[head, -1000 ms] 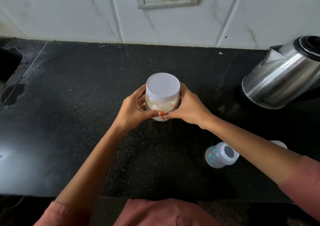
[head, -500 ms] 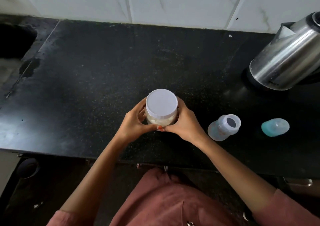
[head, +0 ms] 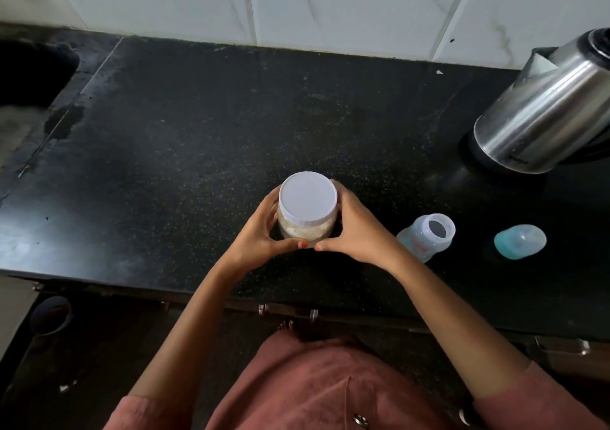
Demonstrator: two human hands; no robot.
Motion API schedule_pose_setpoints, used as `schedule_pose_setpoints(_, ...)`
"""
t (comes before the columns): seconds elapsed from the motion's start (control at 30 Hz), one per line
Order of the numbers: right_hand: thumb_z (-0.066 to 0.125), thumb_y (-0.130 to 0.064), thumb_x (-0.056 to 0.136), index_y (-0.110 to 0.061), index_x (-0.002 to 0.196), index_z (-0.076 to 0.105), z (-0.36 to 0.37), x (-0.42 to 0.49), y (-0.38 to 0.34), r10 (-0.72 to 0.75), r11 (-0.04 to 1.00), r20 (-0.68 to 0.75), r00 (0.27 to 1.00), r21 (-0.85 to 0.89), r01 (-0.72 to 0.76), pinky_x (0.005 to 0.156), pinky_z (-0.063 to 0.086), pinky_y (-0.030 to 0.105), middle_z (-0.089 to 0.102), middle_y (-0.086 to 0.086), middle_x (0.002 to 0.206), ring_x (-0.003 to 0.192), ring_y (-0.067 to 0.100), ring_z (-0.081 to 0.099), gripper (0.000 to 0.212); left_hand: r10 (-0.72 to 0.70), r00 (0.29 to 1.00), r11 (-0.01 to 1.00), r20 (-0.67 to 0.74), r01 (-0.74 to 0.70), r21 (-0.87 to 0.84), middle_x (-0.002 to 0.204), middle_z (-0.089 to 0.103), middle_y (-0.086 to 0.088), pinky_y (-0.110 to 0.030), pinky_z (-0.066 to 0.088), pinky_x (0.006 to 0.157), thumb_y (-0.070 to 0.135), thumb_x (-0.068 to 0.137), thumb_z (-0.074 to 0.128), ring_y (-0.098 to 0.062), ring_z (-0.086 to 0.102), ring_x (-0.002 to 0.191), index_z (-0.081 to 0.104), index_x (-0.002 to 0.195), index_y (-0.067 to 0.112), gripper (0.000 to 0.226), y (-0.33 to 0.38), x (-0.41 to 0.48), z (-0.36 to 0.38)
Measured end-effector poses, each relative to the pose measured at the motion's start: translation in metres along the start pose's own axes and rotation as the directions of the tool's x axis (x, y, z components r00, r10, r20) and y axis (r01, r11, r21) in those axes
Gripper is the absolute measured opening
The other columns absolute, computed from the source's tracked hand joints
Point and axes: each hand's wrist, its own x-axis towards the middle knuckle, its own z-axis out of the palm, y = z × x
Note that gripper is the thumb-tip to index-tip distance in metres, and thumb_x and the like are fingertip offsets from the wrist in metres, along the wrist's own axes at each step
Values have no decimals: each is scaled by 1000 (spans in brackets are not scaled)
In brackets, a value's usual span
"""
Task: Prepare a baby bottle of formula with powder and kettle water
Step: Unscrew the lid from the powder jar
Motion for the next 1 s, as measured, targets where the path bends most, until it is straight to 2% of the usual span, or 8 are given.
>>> schedule_pose_setpoints(0.03, 79, -15, 67, -19, 145, 14, -9, -2, -5, 21, 997, 29, 999, -77, -19, 109, 24, 27, 18, 0, 152, 137, 15, 25, 101, -2, 1000, 1000, 4, 2, -7, 136, 37, 23, -7, 33, 99, 19, 61, 82, 15, 35, 124, 27, 132, 41, 93, 0, 0, 0)
schedule_pose_setpoints(0.1, 71, -11, 74, -19, 143, 23, -27, -6, -17, 27, 984, 34, 999, -177, -21, 105, 30, 31, 22, 0, 151, 133, 17, 32, 85, 5, 1000, 1000, -10, -6, -17, 138, 37, 19, -12, 32, 103, 20, 60, 85, 7, 34, 129, 25, 135, 38, 98, -1, -1, 3)
schedule_pose_setpoints(0.23, 62, -18, 82, -16, 135, 40, -44, -5, -50, -79, 981, -79, 994, -184, 63, 96, 41, 31, 40, 2, 139, 122, 17, 45, 57, 47, 993, 998, -107, -51, -34, 138, 40, 12, -12, 36, 98, 19, 58, 82, 5, 39, 126, 26, 135, 34, 96, 0, 0, 18)
schedule_pose_setpoints(0.33, 61, -49, 80, -17, 136, 38, -31, 1, -68, -71, 949, -65, 995, -311, 48, 93, 38, 35, 41, 4, 137, 122, 23, 42, 68, 75, 983, 994, -168, -87, -62, 136, 42, 1, -10, 40, 92, 13, 55, 83, 4, 45, 122, 25, 137, 24, 101, -2, 1, 28)
schedule_pose_setpoints(0.43, 57, -65, 73, -21, 137, 31, -14, 7, -75, -56, 831, -52, 997, -556, 18, 79, 35, 36, 40, 7, 136, 122, 30, 37, 83, 113, 966, 992, -232, -123, -30, 131, 45, 3, -9, 41, 89, 18, 52, 89, 5, 46, 120, 26, 128, 40, 101, 0, 3, 36)
schedule_pose_setpoints(0.57, 61, -57, 75, -25, 133, 36, -9, 13, -77, -64, 747, -52, 997, -665, 14, 74, 31, 35, 44, 10, 127, 113, 33, 48, 71, 97, 955, 989, -280, -125, -82, 128, 52, 2, -19, 48, 87, 29, 53, 85, -7, 54, 115, 31, 127, 41, 92, 0, 3, 41)
schedule_pose_setpoints(0.83, 68, -36, 76, -28, 134, 41, -14, 13, -84, -133, 744, 52, 990, -655, 134, 79, 42, 35, 51, 12, 122, 108, 32, 55, 65, 65, 944, 997, -323, -51, 50, 111, 58, 21, -4, 43, 75, 42, 49, 81, 9, 56, 102, 27, 119, 63, 91, -3, 5, 38)
schedule_pose_setpoints(1.0, 70, -35, 75, -28, 130, 46, -16, 15, -85, -163, 739, 92, 982, -649, 183, 73, 41, 34, 54, 11, 119, 106, 32, 57, 61, 60, 948, 998, -314, -51, 36, 111, 58, 22, -4, 43, 75, 30, 51, 88, 10, 54, 104, 31, 123, 55, 95, -5, 6, 35)
